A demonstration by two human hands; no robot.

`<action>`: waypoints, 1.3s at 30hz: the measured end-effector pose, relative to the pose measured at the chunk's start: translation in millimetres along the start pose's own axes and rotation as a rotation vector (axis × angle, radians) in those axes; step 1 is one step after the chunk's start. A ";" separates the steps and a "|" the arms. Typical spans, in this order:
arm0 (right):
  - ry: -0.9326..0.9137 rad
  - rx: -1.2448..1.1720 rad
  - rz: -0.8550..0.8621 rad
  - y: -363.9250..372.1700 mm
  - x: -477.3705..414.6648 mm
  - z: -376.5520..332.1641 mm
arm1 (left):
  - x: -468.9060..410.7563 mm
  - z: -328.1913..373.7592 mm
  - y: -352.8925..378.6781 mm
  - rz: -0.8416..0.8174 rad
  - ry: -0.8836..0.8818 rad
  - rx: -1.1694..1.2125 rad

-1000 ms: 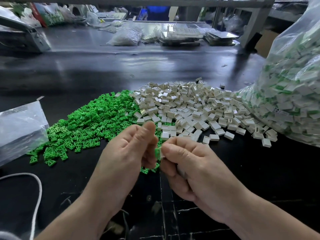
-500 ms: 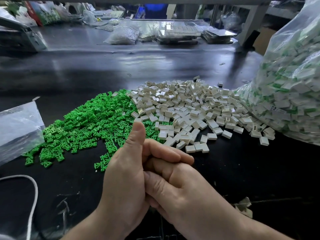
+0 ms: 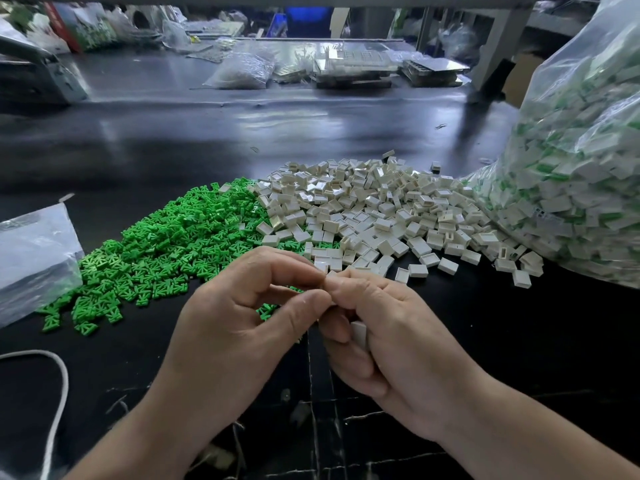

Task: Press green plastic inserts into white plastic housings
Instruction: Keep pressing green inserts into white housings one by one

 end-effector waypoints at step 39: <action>-0.280 1.712 0.271 -34.4 -17.9 -9.3 | -1.7 -35.7 23.8 -0.238 0.129 -0.880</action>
Point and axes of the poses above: each hand's wrist, its own x-axis away from the middle knuckle, its own y-axis out of the palm, z = x × y, the point moved 5 cm from there along -x, towards the middle knuckle, and after that the axes turned 2 degrees about z, right-handed, at the moved point
